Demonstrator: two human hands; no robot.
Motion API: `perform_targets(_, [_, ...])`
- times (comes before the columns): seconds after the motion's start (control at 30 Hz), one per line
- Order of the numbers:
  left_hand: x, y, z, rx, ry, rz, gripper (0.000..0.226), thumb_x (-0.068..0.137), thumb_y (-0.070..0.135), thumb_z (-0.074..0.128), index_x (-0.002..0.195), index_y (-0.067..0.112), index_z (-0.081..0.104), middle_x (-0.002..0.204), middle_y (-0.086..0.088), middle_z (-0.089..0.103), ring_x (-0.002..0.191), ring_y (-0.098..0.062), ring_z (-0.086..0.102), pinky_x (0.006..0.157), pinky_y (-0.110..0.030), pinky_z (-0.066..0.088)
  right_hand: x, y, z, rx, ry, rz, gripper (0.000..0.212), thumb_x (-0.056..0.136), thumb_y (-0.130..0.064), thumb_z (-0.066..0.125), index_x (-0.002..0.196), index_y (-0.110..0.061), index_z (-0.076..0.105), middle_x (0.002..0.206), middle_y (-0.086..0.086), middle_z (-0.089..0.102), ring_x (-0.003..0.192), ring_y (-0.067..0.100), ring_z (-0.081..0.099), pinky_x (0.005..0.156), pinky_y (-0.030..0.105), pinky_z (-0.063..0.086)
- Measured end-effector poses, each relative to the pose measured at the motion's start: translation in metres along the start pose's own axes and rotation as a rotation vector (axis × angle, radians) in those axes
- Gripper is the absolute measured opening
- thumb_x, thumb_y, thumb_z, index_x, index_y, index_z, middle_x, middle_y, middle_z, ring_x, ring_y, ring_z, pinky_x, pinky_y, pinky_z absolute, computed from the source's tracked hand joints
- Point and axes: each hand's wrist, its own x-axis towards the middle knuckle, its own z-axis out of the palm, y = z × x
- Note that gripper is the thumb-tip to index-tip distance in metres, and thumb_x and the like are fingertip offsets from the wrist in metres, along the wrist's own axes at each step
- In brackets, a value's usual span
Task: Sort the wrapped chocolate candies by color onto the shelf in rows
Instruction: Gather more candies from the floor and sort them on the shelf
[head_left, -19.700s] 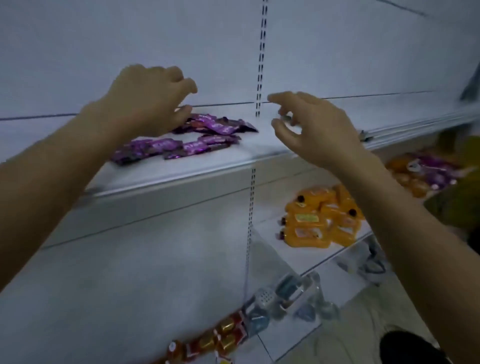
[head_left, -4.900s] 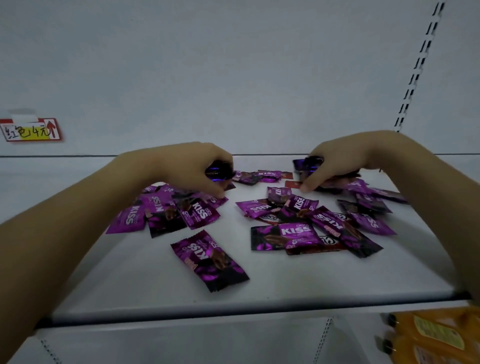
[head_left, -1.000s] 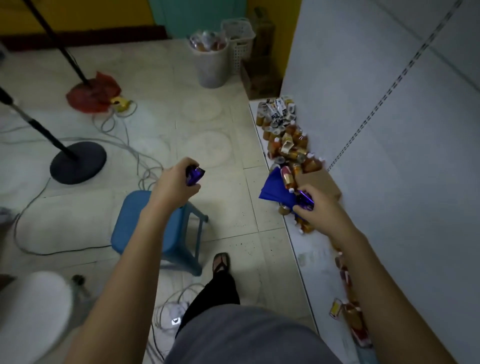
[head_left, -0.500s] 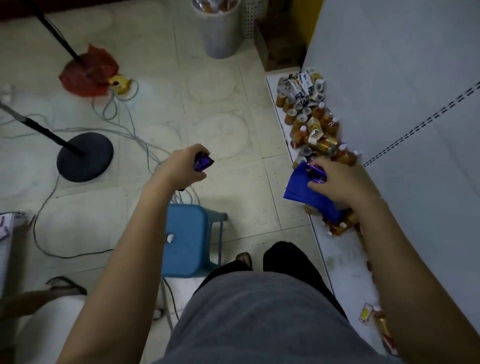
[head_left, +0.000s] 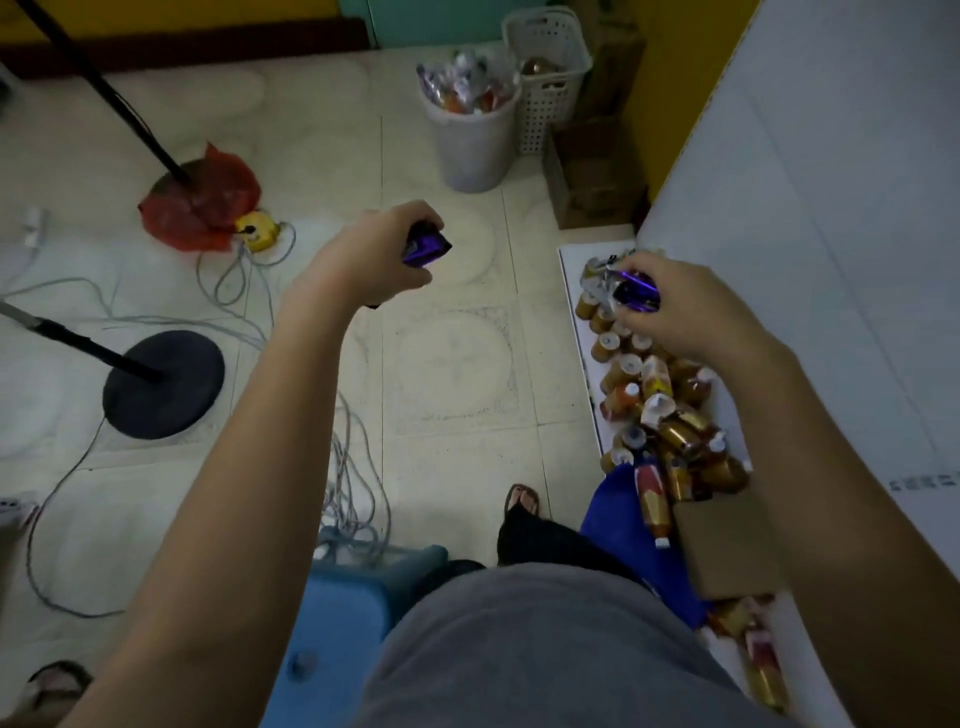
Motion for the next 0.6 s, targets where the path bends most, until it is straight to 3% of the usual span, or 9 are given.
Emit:
perform_targets(0.1, [0.054, 0.014, -0.039, 0.030, 0.094, 0.020, 0.053, 0.083, 0.015, 0.069, 0.130, 0.023, 0.047, 0.122, -0.012, 0.054, 0.090, -0.029, 0.056, 0.059, -0.033, 0.052, 0.064, -0.009, -0.042, -0.031, 0.069, -0.083, 0.040, 0.088, -0.022, 0.064, 0.126, -0.020, 0.050, 0.116, 0.011, 0.060, 0.100, 0.028, 0.058, 0.080, 0.038, 0.051])
perform_targets(0.2, [0.103, 0.030, -0.074, 0.067, 0.173, 0.051, 0.056, 0.083, 0.012, 0.068, 0.134, 0.018, 0.046, 0.128, -0.010, 0.053, 0.110, -0.029, 0.052, 0.079, -0.031, 0.044, 0.120, -0.023, -0.081, -0.057, 0.112, -0.131, 0.040, 0.088, -0.022, 0.064, 0.126, -0.020, 0.050, 0.119, 0.012, 0.058, 0.104, 0.031, 0.056, 0.083, 0.042, 0.051])
perform_targets(0.47, [0.271, 0.052, -0.176, 0.170, 0.292, 0.252, 0.053, 0.083, 0.016, 0.069, 0.131, 0.023, 0.047, 0.122, -0.008, 0.058, 0.093, -0.018, 0.049, 0.071, -0.030, 0.041, 0.242, -0.061, -0.190, -0.115, 0.308, -0.191, 0.041, 0.088, -0.024, 0.065, 0.126, -0.020, 0.052, 0.121, 0.008, 0.059, 0.107, 0.026, 0.056, 0.085, 0.041, 0.051])
perform_targets(0.6, [0.360, 0.098, -0.240, 0.165, 0.359, 0.589, 0.052, 0.082, 0.016, 0.070, 0.129, 0.024, 0.050, 0.111, -0.005, 0.062, 0.090, -0.024, 0.056, 0.076, -0.034, 0.044, 0.271, -0.076, -0.258, -0.172, 0.530, -0.162, 0.038, 0.086, -0.024, 0.066, 0.123, -0.023, 0.056, 0.117, 0.001, 0.062, 0.104, 0.020, 0.057, 0.085, 0.036, 0.048])
